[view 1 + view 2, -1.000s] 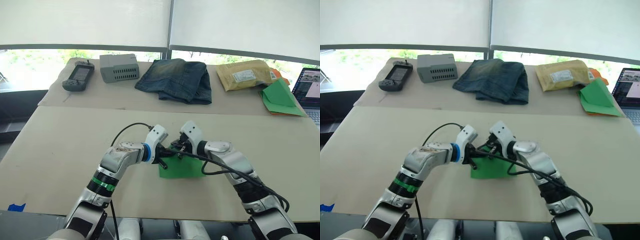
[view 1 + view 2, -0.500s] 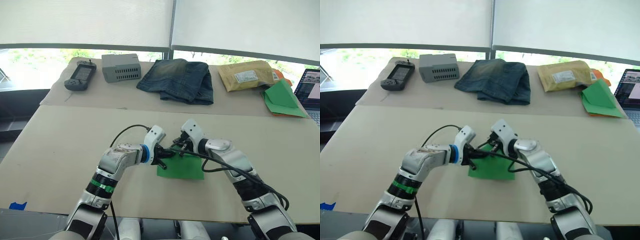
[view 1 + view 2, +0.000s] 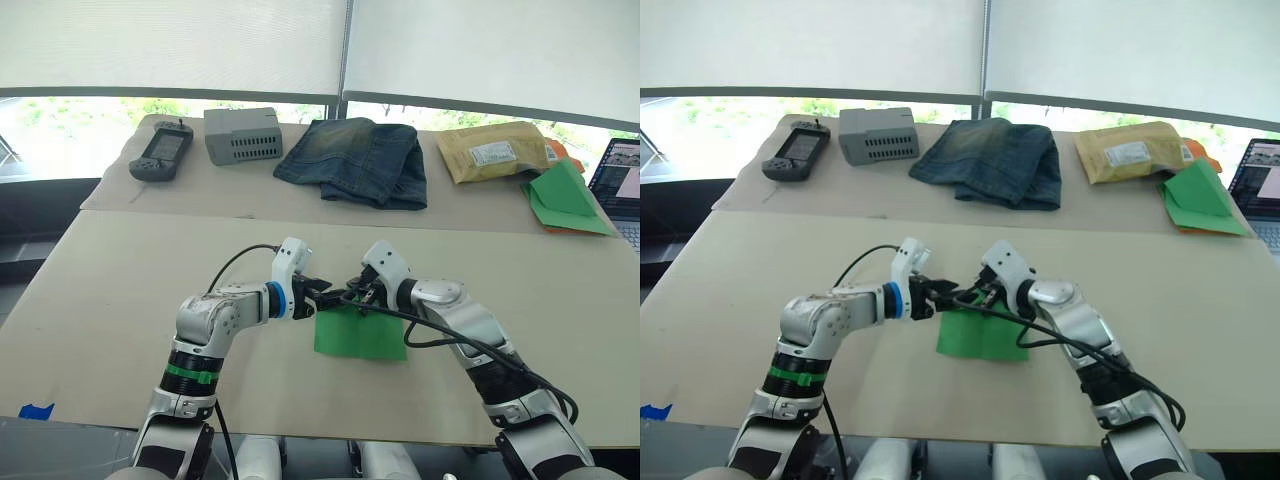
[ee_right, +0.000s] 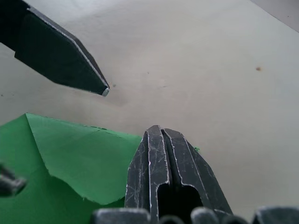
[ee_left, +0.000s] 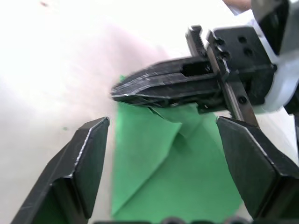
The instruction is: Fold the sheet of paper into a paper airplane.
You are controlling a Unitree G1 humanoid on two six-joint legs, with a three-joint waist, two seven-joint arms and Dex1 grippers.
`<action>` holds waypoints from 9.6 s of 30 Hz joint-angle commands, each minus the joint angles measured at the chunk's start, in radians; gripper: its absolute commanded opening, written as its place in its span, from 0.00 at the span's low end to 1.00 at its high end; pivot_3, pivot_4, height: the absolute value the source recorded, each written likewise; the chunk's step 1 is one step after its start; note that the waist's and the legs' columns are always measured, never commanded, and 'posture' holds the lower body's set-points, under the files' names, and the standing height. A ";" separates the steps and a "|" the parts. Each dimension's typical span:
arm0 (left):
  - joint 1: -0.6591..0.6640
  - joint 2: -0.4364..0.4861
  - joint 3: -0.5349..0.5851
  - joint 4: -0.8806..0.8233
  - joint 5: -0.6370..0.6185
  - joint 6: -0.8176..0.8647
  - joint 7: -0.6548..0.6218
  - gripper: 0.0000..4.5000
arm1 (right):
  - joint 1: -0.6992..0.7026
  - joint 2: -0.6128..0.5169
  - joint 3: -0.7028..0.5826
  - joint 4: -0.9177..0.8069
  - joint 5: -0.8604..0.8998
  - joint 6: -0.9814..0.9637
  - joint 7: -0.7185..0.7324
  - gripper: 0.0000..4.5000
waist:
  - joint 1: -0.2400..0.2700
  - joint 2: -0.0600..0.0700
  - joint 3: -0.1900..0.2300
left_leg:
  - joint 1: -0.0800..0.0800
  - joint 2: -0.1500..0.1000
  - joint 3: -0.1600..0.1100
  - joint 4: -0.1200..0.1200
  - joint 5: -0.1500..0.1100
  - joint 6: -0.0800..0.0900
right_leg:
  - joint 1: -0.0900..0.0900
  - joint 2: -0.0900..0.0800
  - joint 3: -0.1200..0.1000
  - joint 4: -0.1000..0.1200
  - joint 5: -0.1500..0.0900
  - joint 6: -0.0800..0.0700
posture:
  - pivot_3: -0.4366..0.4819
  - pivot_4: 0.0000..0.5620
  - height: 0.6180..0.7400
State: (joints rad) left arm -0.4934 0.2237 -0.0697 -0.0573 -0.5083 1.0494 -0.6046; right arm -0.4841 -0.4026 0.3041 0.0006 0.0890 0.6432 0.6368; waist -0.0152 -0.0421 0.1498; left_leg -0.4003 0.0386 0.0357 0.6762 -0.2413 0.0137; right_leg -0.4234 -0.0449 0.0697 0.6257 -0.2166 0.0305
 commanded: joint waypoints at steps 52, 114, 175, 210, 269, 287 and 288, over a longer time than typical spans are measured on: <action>0.089 0.078 -0.216 0.063 0.183 -0.206 -0.046 0.01 | 0.030 -0.026 -0.073 0.044 -0.044 -0.039 0.003 0.00 | 0.001 0.000 -0.004 | 0.004 0.000 0.000 -0.001 0.000 0.000 | 0.003 -0.001 0.000 0.001 -0.004 0.005 | 0.48 0.27 0.95; 0.070 0.103 -0.231 0.109 0.267 -0.317 -0.085 0.00 | 0.142 -0.044 -0.009 -0.084 -0.034 -0.001 0.044 0.00 | -0.001 0.001 -0.004 | 0.002 0.000 0.000 -0.001 0.000 0.000 | 0.001 0.000 0.000 0.000 -0.004 0.005 | 0.48 0.27 0.95; 0.025 0.062 -0.327 0.199 0.345 -0.462 -0.205 0.00 | 0.436 -0.269 -0.349 -0.473 0.266 0.306 0.080 0.00 | 0.018 0.002 -0.003 | -0.001 -0.004 -0.002 0.001 0.000 0.000 | 0.002 -0.002 0.002 -0.001 -0.008 0.006 | 0.48 0.27 0.95; 0.012 0.063 -0.331 0.219 0.360 -0.473 -0.224 0.00 | 0.823 0.030 -0.808 -0.555 1.051 0.593 -0.121 0.59 | 0.023 0.004 -0.004 | -0.003 -0.004 -0.007 0.001 0.000 0.000 | 0.002 -0.002 0.001 -0.001 -0.011 0.002 | 0.48 0.27 0.95; 0.033 0.069 -0.325 0.187 0.391 -0.462 -0.204 0.00 | 0.522 -0.138 -0.560 -0.519 1.332 0.398 -0.280 0.67 | 0.007 0.007 -0.006 | -0.005 -0.004 -0.008 0.001 0.000 0.000 | 0.002 -0.002 0.002 -0.002 -0.008 0.008 | 0.48 0.27 0.95; 0.023 0.075 -0.320 0.191 0.389 -0.463 -0.205 0.00 | 0.514 -0.460 -0.320 -0.352 0.376 -0.122 0.034 0.32 | 0.006 0.006 -0.006 | -0.004 -0.005 -0.007 0.001 0.000 0.000 | 0.002 -0.001 0.002 -0.002 -0.008 0.009 | 0.48 0.27 0.95; 0.023 0.075 -0.320 0.190 0.388 -0.462 -0.204 0.00 | 0.508 -0.445 -0.314 -0.352 0.378 -0.126 0.045 0.24 | 0.006 0.006 -0.006 | -0.004 -0.005 -0.007 0.001 0.000 0.000 | 0.002 -0.001 0.002 -0.001 -0.008 0.009 | 0.48 0.27 0.95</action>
State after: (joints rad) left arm -0.4914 0.2863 -0.3703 0.0967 -0.1506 0.5600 -0.8229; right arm 0.0455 -0.8631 -0.0072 -0.3398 0.4801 0.5565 0.6590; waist -0.0097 -0.0358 0.1439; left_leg -0.4044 0.0335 0.0288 0.6770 -0.2412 0.0140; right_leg -0.4216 -0.0454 0.0718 0.6242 -0.2248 0.0393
